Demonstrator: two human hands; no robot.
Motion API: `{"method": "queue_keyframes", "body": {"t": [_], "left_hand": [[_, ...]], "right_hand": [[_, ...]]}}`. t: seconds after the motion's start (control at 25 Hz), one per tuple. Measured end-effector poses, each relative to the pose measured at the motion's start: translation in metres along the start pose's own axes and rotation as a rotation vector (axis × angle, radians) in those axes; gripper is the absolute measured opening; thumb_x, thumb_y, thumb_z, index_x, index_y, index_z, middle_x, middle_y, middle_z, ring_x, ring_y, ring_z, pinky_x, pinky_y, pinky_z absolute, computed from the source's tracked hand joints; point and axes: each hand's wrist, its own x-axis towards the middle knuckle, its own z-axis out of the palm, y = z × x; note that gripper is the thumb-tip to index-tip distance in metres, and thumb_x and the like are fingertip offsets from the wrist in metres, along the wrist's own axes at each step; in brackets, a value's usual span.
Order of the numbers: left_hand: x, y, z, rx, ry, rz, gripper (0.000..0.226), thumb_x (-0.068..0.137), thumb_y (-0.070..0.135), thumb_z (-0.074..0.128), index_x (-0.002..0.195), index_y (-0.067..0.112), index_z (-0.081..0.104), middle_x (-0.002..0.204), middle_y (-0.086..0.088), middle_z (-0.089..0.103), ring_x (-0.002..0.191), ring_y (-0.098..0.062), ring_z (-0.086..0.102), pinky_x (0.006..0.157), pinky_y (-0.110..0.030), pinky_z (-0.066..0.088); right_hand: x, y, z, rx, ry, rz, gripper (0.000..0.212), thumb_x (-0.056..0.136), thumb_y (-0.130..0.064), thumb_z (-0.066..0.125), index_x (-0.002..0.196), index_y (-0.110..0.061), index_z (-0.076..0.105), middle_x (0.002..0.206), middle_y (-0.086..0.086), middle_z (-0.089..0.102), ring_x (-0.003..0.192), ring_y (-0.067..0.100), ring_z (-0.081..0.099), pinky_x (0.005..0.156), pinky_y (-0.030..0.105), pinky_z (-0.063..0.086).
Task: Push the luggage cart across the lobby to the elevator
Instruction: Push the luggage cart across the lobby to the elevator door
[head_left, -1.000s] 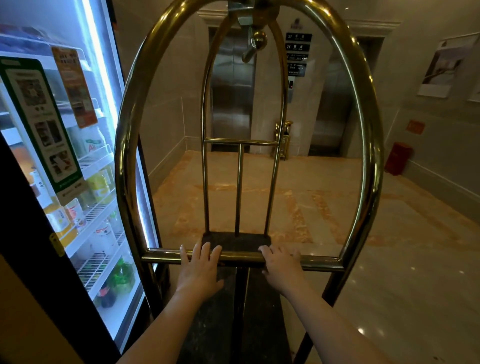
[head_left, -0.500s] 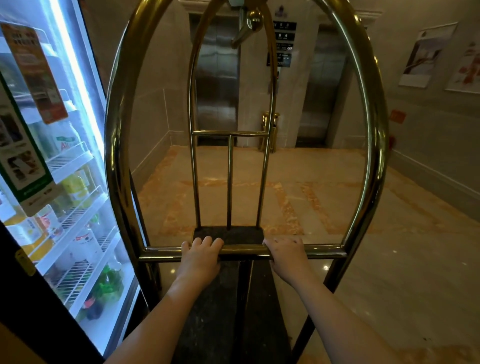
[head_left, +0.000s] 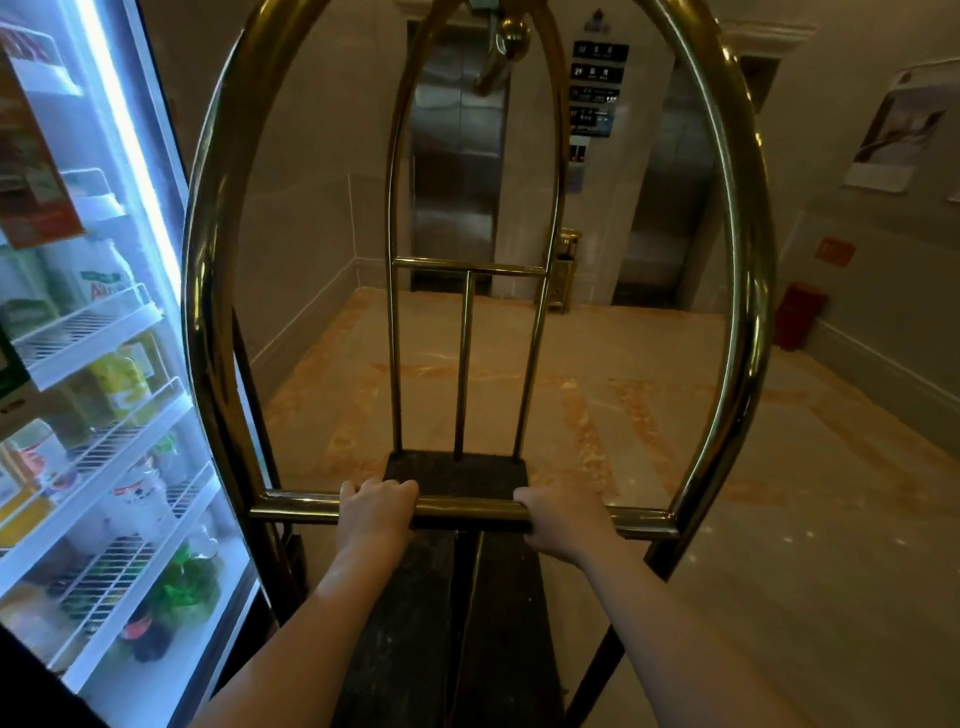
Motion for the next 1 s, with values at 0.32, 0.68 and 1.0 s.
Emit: {"method": "queue_keyframes", "body": {"t": [0.32, 0.68, 1.0], "left_hand": [[0.076, -0.009, 0.015, 0.029, 0.074, 0.006, 0.019, 0.083, 0.027, 0.070, 0.097, 0.034, 0.059, 0.093, 0.010, 0.065, 0.093, -0.012, 0.058, 0.097, -0.038, 0.042], [0.184, -0.008, 0.031, 0.036, 0.086, 0.063, 0.020, 0.083, 0.026, 0.068, 0.100, 0.030, 0.058, 0.092, 0.007, 0.065, 0.095, -0.014, 0.059, 0.097, -0.039, 0.039], [0.264, -0.011, 0.048, 0.042, 0.068, 0.101, 0.021, 0.084, 0.029, 0.067, 0.101, 0.031, 0.054, 0.088, 0.008, 0.063, 0.086, -0.011, 0.059, 0.095, -0.037, 0.041]], "right_hand": [[0.069, 0.037, 0.007, -0.021, 0.087, -0.012, 0.011, 0.086, -0.025, 0.066, 0.086, -0.027, 0.056, 0.073, -0.006, 0.060, 0.065, 0.013, 0.057, 0.060, 0.029, 0.050], [0.168, 0.105, 0.006, -0.035, 0.053, 0.017, 0.025, 0.083, -0.028, 0.066, 0.076, -0.035, 0.043, 0.071, -0.007, 0.057, 0.064, 0.014, 0.054, 0.055, 0.029, 0.041], [0.232, 0.149, 0.003, -0.013, 0.083, 0.028, 0.025, 0.084, -0.031, 0.066, 0.072, -0.036, 0.045, 0.062, -0.013, 0.047, 0.056, 0.005, 0.045, 0.047, 0.020, 0.025]]}}
